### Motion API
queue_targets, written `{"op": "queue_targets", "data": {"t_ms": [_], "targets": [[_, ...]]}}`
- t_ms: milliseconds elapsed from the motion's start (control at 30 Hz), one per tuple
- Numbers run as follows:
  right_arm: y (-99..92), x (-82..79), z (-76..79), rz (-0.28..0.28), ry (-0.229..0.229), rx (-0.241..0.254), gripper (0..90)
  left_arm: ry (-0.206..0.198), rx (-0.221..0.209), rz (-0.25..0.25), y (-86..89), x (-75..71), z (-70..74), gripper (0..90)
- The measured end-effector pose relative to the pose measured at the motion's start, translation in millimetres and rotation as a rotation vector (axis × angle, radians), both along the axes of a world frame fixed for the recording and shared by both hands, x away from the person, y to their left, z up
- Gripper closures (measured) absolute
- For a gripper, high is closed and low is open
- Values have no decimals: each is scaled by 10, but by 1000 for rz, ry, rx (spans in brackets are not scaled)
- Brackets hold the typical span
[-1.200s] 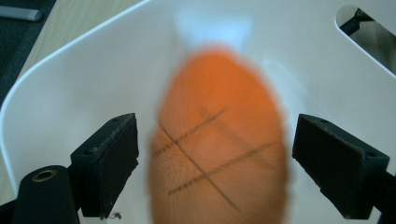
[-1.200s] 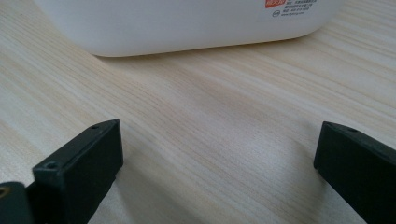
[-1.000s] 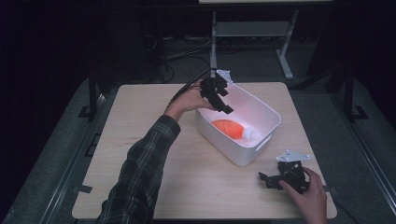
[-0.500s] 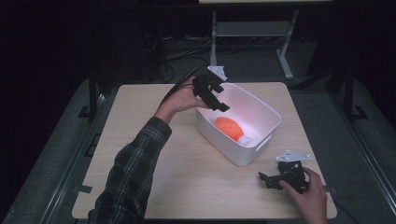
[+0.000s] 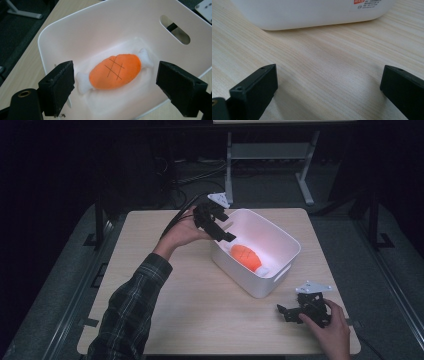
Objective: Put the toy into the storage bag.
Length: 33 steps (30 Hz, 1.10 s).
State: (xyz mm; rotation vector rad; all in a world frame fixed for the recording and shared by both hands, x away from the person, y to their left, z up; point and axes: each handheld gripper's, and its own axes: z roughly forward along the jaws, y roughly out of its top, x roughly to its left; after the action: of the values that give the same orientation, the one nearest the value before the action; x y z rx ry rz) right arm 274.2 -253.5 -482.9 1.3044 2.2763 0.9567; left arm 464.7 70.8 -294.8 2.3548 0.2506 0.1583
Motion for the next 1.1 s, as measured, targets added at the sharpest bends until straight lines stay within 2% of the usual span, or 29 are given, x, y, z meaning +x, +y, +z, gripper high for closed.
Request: {"op": "queue_targets", "data": {"t_ms": [200,533,767,1033,1100], "targets": [[0,0,0,0,0,0,7,3,-26,41,172,-55,-34,147],[-1,1,-1,1,-1,-2,7,2,-35,108,463,-207,-122,148],[-1,1,-1,0,0,-2,7,-14,-9,142,627,-318,-217,149],[-1,1,-1,1,0,-2,7,-18,-15,178,790,-476,-308,150],[-1,1,-1,1,0,-2,7,-12,-35,196,821,-521,-338,151]]}}
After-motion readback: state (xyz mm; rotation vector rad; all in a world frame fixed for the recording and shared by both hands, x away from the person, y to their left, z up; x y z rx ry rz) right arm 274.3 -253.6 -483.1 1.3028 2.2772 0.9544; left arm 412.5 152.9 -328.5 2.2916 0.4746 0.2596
